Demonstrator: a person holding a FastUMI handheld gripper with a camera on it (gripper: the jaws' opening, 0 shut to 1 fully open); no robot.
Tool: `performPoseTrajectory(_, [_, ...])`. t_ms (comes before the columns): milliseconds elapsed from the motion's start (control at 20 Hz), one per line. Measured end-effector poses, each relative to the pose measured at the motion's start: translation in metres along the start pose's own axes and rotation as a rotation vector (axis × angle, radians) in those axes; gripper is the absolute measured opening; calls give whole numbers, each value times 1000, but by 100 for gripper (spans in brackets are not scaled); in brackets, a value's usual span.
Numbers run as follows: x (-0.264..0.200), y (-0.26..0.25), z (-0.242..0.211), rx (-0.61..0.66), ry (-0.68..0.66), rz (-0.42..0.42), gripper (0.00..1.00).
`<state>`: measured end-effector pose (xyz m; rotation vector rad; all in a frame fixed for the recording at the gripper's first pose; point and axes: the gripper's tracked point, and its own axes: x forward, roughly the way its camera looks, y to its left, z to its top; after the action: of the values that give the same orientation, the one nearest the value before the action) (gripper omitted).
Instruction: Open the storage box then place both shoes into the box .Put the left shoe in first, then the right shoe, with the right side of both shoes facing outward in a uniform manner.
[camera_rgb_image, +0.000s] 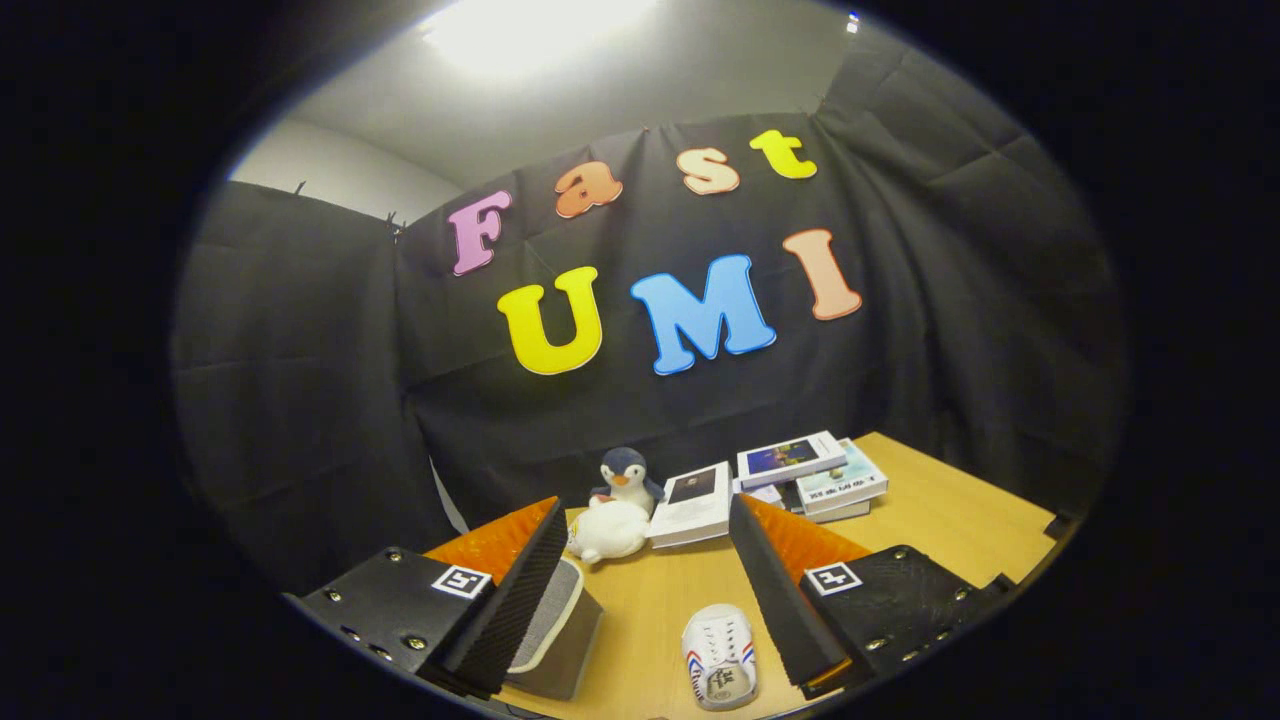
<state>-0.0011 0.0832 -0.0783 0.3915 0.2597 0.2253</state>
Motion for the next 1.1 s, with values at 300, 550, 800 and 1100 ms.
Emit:
performPoseTrajectory(300, [13,15,-51,198,151,58,98])
performPoseTrajectory(550, [19,28,-83,363,257,100,97])
performPoseTrajectory(800, [26,43,-115,487,356,149,97])
performPoseTrajectory(1100, [23,67,-156,612,499,192,97])
